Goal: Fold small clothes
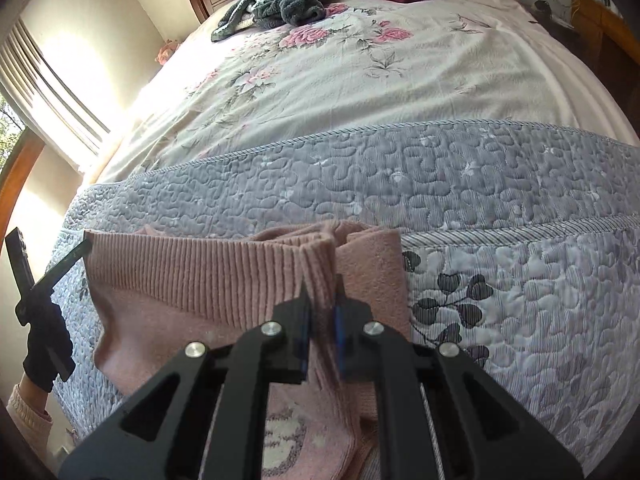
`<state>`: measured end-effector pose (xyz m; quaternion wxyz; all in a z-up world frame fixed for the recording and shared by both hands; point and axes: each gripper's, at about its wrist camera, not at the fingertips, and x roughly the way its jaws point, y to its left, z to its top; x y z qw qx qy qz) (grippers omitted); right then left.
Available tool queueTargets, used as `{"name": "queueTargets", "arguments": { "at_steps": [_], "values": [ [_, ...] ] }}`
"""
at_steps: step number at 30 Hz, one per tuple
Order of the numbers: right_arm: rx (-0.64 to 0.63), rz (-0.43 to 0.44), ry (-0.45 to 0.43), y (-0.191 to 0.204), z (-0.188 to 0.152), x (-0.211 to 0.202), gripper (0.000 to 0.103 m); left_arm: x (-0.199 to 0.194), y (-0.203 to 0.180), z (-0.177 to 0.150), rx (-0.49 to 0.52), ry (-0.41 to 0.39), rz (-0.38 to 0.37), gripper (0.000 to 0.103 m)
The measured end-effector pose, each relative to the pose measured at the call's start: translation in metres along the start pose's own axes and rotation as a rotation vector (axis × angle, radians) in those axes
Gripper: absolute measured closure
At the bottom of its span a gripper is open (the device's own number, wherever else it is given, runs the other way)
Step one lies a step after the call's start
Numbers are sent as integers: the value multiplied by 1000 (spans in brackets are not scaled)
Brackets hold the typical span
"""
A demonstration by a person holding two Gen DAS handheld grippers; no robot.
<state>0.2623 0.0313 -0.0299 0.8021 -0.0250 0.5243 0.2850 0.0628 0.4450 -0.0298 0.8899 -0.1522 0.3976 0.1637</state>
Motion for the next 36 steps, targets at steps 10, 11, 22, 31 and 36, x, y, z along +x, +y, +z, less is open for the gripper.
{"name": "queueTargets", "arguments": {
  "at_steps": [10, 11, 22, 31, 36],
  "values": [
    [25, -58, 49, -15, -13, 27, 80, 32, 23, -20, -48, 105, 90, 78],
    [22, -51, 41, -16, -17, 22, 77, 26, 27, -21, -65, 101, 93, 78],
    [4, 107, 96, -5, -134, -42, 66, -60, -12, -82, 96, 56, 27, 78],
    [18, 99, 191, 8, -171, -21, 92, -46, -30, -127, 90, 172, 0, 77],
    [51, 136, 163, 4, -161, -48, 96, -33, -23, -135, 95, 221, 16, 77]
  ]
}}
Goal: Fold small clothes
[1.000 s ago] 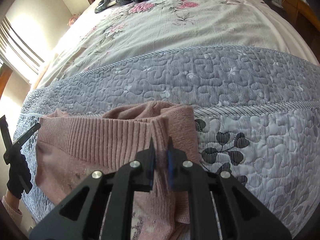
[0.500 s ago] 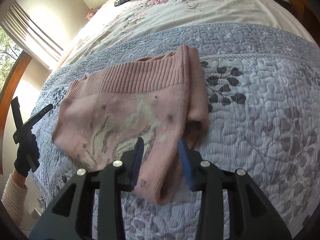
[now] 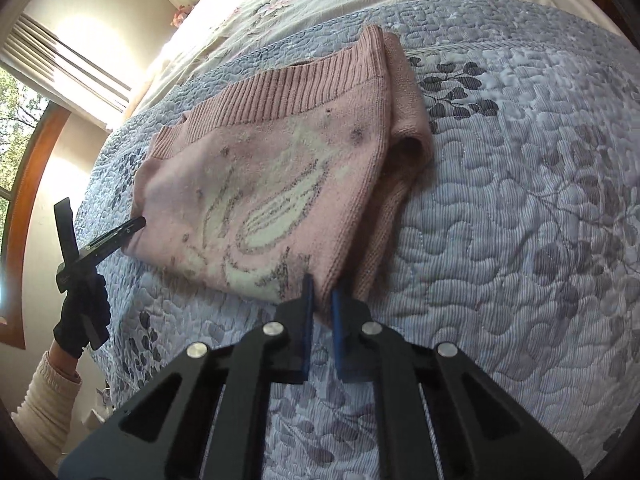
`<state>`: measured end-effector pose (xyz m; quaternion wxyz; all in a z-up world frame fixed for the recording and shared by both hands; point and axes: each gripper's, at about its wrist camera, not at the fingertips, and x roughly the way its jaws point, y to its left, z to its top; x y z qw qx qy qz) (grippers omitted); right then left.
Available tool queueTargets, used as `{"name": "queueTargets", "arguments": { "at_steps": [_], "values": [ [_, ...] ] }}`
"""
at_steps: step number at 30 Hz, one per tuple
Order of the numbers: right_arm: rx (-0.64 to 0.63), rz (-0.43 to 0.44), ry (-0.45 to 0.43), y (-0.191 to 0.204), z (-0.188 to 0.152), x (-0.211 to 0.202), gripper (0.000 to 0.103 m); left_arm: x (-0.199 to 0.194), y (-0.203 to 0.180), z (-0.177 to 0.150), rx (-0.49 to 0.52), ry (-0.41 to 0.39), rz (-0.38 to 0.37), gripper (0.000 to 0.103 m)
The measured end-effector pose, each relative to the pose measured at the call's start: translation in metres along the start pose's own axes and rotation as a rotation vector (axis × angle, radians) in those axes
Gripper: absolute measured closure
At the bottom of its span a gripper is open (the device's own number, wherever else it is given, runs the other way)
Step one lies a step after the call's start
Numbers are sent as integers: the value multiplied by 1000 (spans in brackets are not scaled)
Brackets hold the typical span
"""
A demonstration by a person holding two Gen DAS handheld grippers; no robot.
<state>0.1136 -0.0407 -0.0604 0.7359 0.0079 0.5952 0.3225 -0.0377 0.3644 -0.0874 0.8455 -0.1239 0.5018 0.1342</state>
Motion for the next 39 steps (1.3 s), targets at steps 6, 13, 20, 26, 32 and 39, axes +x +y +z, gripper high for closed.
{"name": "queueTargets", "arguments": {
  "at_steps": [6, 13, 20, 26, 32, 39],
  "values": [
    [22, -87, 83, -14, -11, 30, 97, 8, 8, -1, -24, 18, -20, 77],
    [34, -89, 84, -15, -13, 41, 96, 11, 8, -1, -14, 26, -13, 76],
    [21, -34, -8, -18, 14, 2, 71, -12, -13, 22, 9, -9, -15, 66],
    [120, 54, -66, -36, 60, -7, 38, -14, -51, 57, 48, -48, -71, 60],
    [198, 66, -22, -59, 81, 21, 38, 19, -71, 69, 47, 3, -96, 60],
    [253, 118, 11, -76, 84, 51, 47, 47, -69, 66, 5, 51, -121, 60]
  ]
}}
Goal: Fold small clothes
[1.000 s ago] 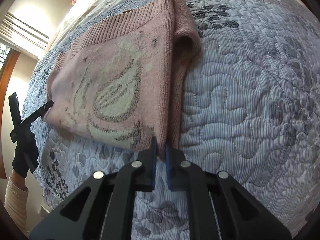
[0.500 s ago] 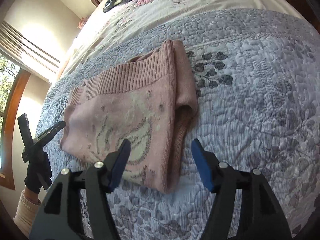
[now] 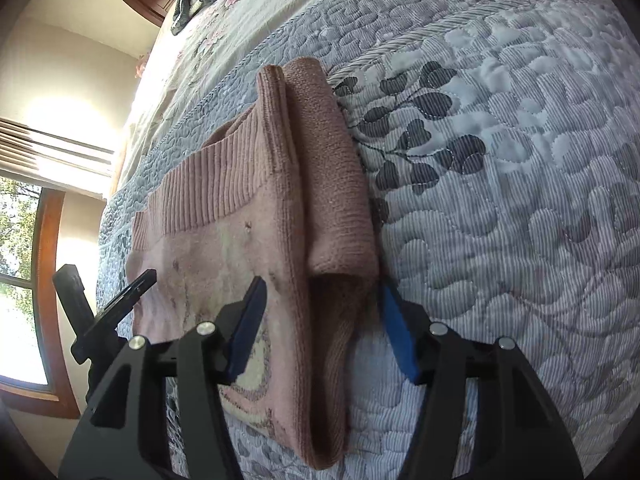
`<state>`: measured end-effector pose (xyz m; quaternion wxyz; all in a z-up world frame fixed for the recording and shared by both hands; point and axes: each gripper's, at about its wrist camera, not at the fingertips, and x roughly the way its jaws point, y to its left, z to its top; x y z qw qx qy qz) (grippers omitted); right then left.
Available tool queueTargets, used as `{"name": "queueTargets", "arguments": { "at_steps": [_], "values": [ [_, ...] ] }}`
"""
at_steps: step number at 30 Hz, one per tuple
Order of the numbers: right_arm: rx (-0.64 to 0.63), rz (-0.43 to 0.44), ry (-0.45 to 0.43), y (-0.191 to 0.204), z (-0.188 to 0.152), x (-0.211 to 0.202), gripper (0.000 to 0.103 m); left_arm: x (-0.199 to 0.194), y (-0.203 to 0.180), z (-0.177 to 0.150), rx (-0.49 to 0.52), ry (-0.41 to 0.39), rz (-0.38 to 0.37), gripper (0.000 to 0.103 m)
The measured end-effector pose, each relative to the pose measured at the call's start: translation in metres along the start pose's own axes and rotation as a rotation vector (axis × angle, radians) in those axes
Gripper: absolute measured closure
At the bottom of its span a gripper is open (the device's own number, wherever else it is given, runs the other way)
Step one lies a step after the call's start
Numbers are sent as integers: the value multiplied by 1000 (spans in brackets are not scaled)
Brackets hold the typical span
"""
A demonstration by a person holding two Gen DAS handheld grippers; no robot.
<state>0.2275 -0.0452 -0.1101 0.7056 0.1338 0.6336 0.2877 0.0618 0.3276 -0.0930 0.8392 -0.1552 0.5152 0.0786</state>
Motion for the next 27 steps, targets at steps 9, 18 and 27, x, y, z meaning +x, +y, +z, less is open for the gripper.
{"name": "queueTargets", "arguments": {
  "at_steps": [9, 18, 27],
  "values": [
    [113, 132, -2, -18, 5, 13, 80, 7, 1, 1, 0, 17, -5, 60],
    [135, 138, -22, -24, -2, 9, 83, 8, 2, 1, 1, 20, -9, 60],
    [142, 123, -23, -27, -5, 12, 83, 11, 4, -1, -3, 7, -11, 60]
  ]
}}
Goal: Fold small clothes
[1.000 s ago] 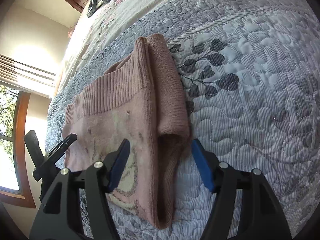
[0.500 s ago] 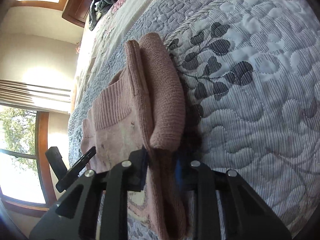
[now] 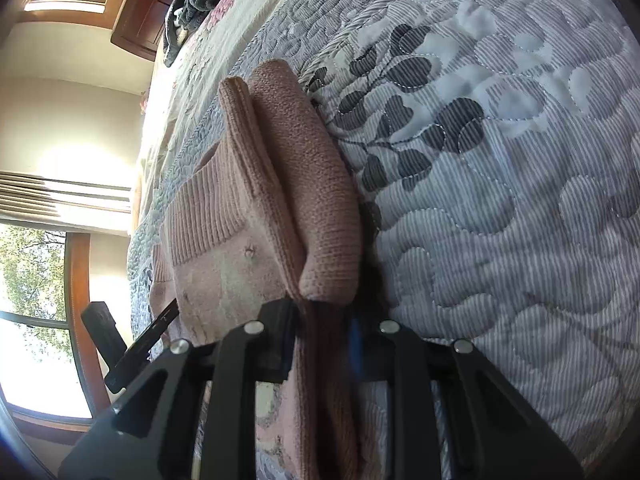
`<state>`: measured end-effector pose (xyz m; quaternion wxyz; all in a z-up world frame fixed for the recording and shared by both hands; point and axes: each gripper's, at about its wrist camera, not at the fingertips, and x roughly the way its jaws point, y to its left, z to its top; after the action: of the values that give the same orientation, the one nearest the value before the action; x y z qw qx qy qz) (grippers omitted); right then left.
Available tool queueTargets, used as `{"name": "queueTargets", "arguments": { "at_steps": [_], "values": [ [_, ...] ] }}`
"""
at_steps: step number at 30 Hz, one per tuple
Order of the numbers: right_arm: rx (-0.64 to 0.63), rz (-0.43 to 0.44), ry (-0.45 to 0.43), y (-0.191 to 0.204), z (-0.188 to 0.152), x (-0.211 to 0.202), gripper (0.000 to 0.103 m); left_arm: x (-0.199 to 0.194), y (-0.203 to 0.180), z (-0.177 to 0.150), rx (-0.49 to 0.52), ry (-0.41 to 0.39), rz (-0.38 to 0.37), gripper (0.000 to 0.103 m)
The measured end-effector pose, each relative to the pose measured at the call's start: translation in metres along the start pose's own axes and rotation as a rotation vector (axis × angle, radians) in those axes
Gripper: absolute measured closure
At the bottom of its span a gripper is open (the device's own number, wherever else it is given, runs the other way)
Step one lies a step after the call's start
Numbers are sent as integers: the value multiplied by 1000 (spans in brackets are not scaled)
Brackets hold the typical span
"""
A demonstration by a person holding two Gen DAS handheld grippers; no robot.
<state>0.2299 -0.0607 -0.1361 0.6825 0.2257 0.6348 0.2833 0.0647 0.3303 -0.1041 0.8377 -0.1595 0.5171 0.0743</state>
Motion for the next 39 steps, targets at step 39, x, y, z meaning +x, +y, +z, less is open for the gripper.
{"name": "queueTargets", "arguments": {
  "at_steps": [39],
  "values": [
    [-308, 18, 293, 222, -42, 113, 68, -62, 45, 6, -253, -53, -394, 60]
  ]
}}
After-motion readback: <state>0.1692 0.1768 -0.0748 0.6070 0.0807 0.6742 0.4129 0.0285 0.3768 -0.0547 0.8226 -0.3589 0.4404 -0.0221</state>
